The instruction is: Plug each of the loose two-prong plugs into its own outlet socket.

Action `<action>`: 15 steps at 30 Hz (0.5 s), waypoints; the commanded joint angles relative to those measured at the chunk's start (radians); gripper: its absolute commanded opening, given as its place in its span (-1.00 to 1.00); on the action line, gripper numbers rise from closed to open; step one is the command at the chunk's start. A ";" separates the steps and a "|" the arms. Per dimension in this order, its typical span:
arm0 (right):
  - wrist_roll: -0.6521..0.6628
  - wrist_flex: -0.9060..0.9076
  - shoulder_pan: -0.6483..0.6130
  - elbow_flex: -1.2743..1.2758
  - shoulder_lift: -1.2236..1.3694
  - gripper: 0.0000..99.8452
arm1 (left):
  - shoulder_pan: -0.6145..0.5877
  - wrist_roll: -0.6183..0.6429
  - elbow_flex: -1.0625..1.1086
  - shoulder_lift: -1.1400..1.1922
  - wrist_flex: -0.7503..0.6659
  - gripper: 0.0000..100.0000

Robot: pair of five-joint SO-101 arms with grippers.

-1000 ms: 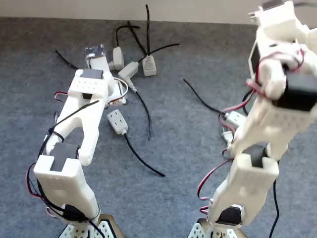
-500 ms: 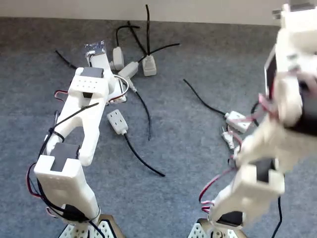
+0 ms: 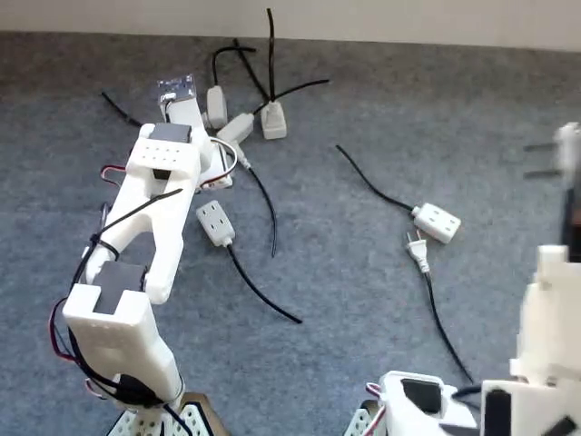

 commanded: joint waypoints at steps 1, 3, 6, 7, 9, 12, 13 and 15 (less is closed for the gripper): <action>-0.037 -0.147 -0.007 0.403 -0.042 -0.98 | 0.013 -0.003 -0.028 -0.018 -0.002 -0.62; -0.043 -0.280 0.004 0.584 -0.064 -0.98 | 0.013 -0.003 -0.028 -0.016 -0.003 -0.62; -0.061 -0.512 0.004 0.852 -0.096 -0.98 | 0.013 -0.003 -0.028 -0.018 -0.005 -0.62; -0.061 -0.593 0.004 0.944 -0.111 -0.98 | 0.015 -0.003 -0.028 -0.019 -0.005 -0.62; -0.061 -0.756 0.001 1.118 -0.156 -0.98 | 0.021 -0.003 -0.030 -0.019 -0.006 -0.62; -0.094 -1.003 0.001 1.380 -0.257 -0.98 | 0.022 -0.002 -0.033 -0.019 -0.006 -0.62; -0.106 -1.086 -0.001 1.469 -0.300 -0.98 | 0.024 -0.002 -0.036 -0.019 -0.006 -0.62; -0.118 -1.253 -0.001 1.649 -0.397 -0.98 | 0.028 -0.002 -0.038 -0.021 -0.006 -0.62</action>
